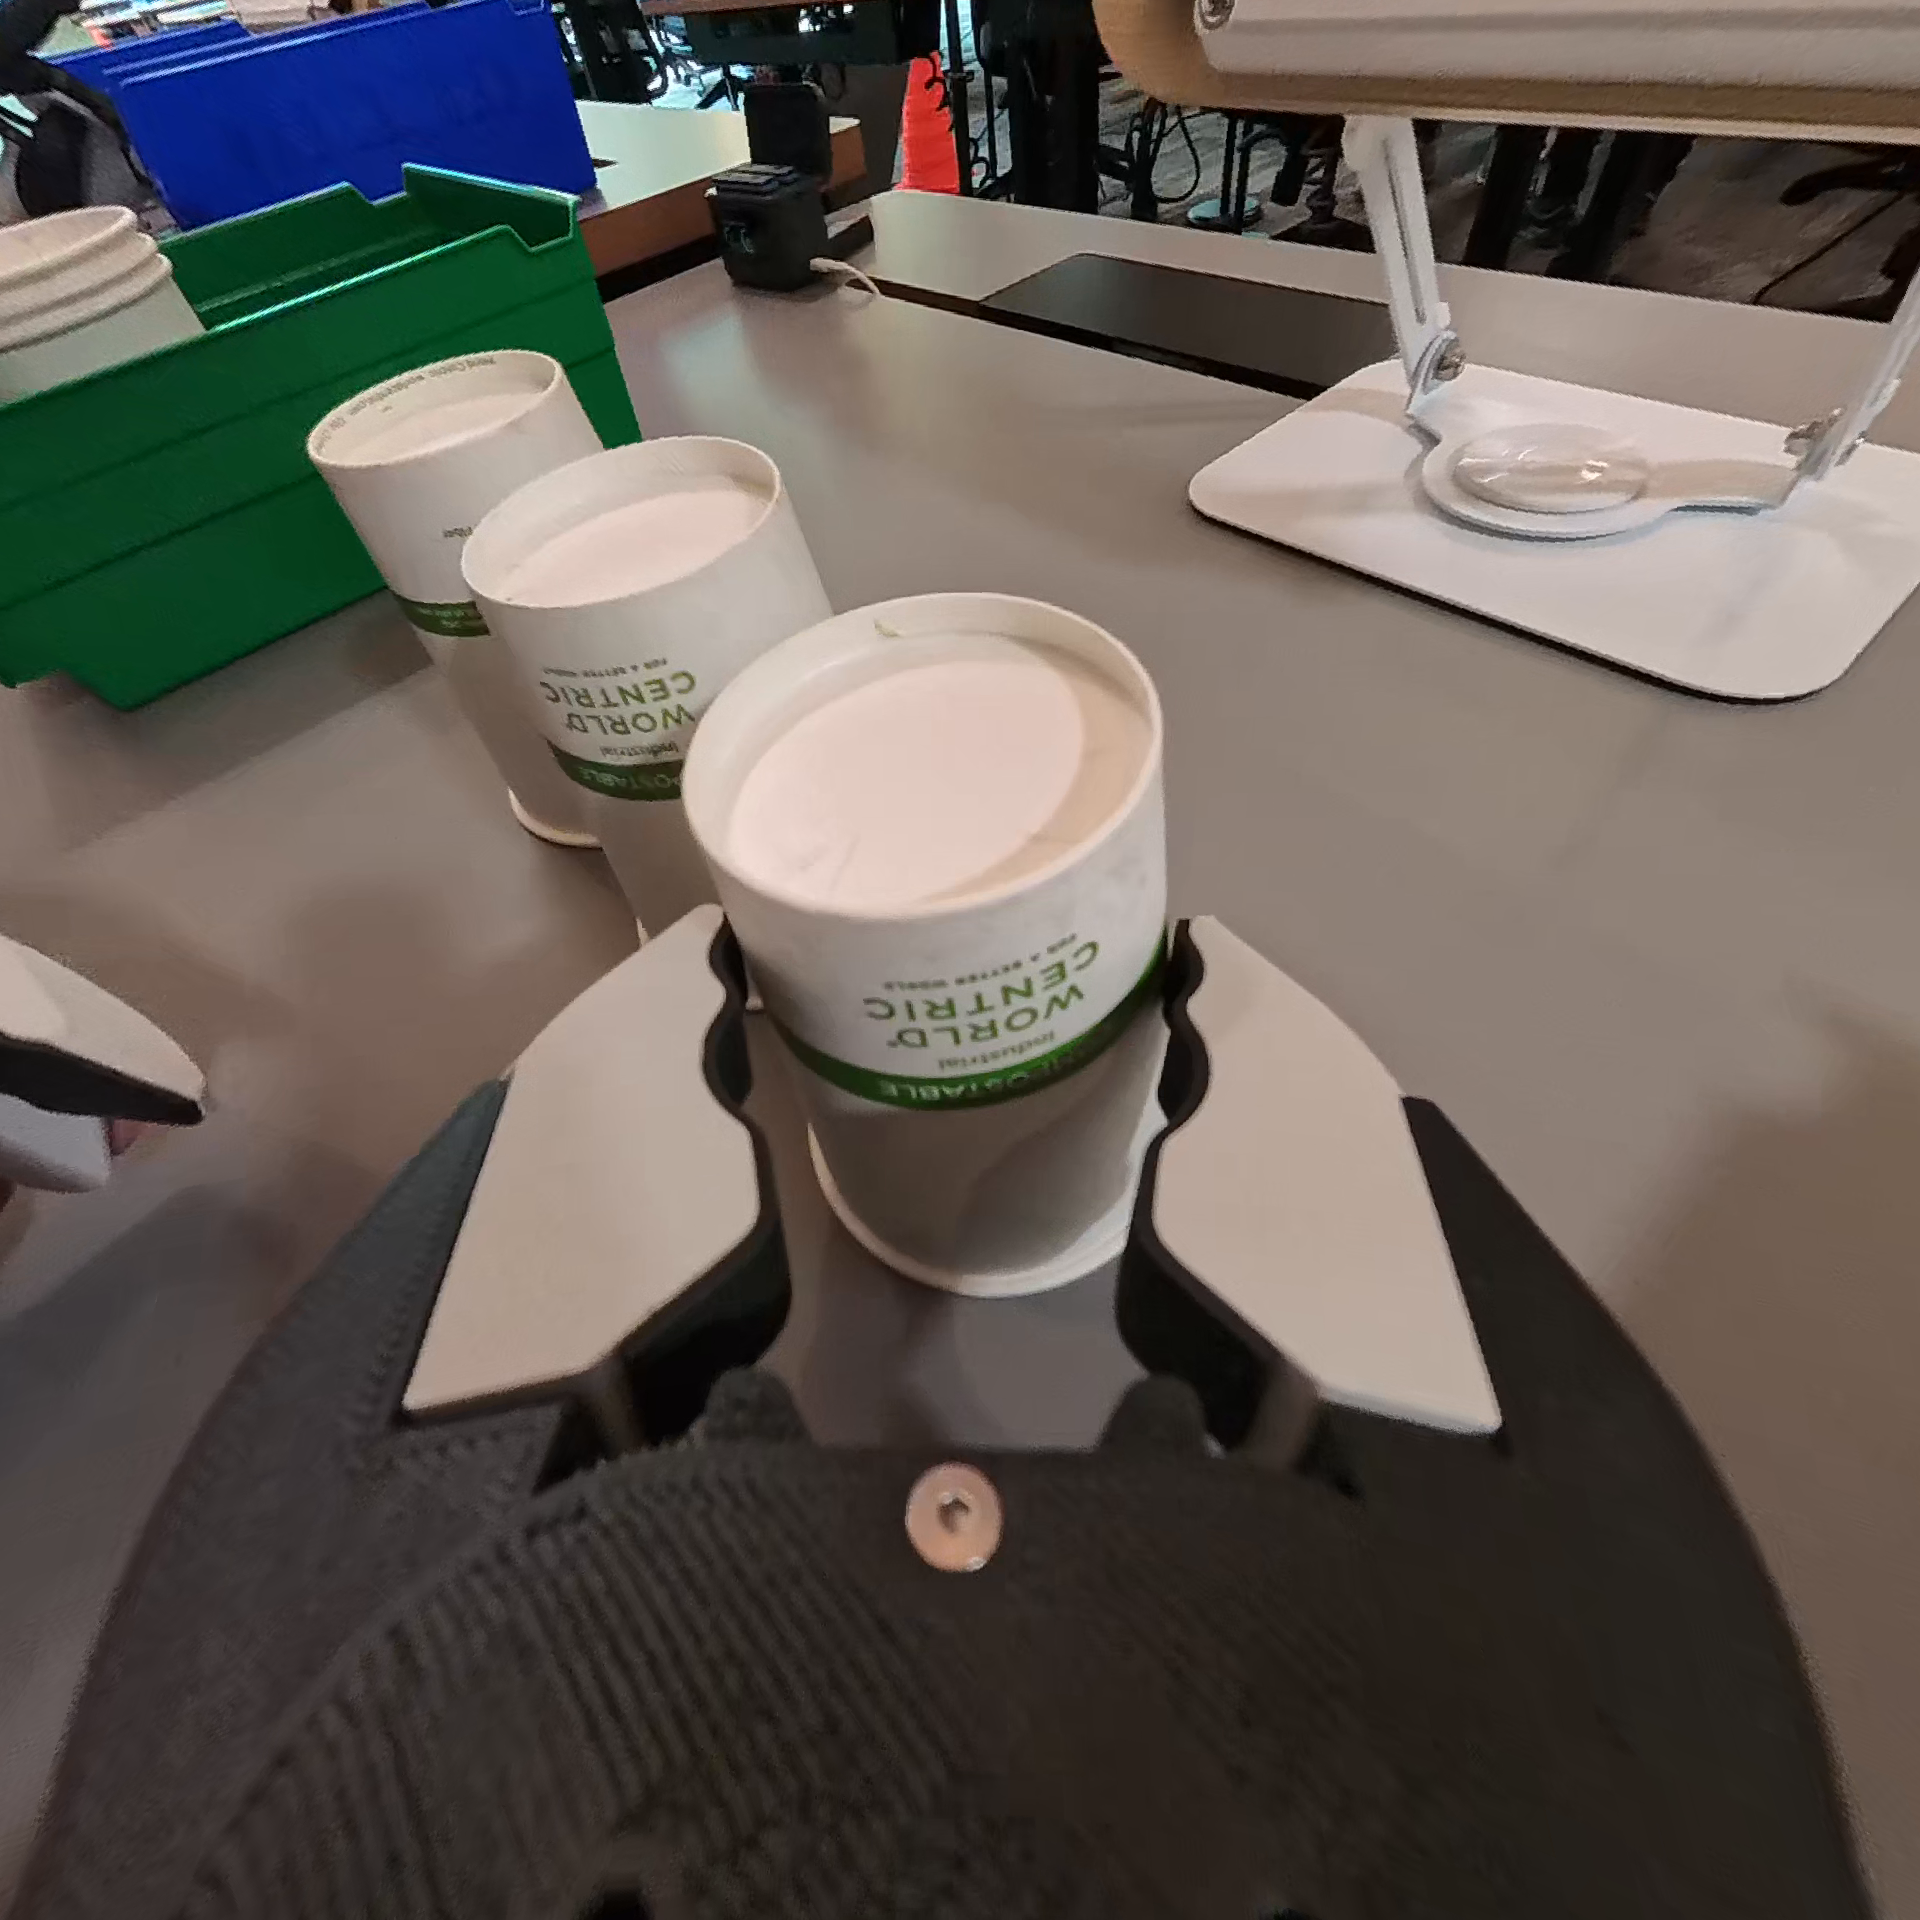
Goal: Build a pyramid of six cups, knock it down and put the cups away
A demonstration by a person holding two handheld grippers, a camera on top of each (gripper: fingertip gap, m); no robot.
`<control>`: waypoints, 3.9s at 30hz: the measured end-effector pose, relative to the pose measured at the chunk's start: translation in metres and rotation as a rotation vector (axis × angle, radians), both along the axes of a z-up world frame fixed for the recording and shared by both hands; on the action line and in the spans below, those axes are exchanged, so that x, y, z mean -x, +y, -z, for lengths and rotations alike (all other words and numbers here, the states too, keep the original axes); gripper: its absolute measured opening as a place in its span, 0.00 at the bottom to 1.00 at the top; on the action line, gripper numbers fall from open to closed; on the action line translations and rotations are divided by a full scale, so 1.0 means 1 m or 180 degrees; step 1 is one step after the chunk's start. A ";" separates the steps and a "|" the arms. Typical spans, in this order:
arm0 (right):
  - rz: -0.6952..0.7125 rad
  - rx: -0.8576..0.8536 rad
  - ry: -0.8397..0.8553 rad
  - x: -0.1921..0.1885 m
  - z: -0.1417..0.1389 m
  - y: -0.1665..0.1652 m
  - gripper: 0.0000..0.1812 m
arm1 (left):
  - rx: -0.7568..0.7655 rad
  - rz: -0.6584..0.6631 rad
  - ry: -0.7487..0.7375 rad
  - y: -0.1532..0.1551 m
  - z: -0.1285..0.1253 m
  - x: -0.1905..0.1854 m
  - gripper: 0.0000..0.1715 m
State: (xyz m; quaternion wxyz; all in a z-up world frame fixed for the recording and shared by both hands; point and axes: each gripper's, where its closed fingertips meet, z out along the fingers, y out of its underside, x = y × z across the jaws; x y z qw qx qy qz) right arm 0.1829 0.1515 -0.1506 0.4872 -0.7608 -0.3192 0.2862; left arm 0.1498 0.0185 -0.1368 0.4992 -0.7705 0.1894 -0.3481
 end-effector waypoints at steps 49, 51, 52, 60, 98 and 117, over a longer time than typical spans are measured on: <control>-0.0155 0.0228 0.0229 -0.003 -0.001 -0.005 0.55 | 0.0031 -0.0018 0.0030 0.000 0.002 0.000 0.23; -0.0167 0.0226 0.0192 -0.003 0.000 -0.006 0.53 | 0.0039 -0.0018 0.0024 0.000 0.003 0.001 0.23; -0.0175 0.0223 0.0174 -0.003 0.001 -0.006 0.52 | 0.0045 -0.0018 0.0020 0.000 0.003 0.001 0.23; -0.0079 0.0234 0.0111 -0.007 0.004 -0.002 0.43 | 0.0067 -0.0015 0.0015 0.000 0.004 0.000 0.23; -0.0091 0.0236 0.0068 -0.005 0.005 -0.002 0.45 | 0.0015 -0.0130 0.0038 0.006 0.001 0.008 0.23; -0.0086 0.0253 0.0076 -0.005 0.005 -0.002 0.44 | -0.0604 -0.1797 0.0349 0.090 -0.025 0.186 0.18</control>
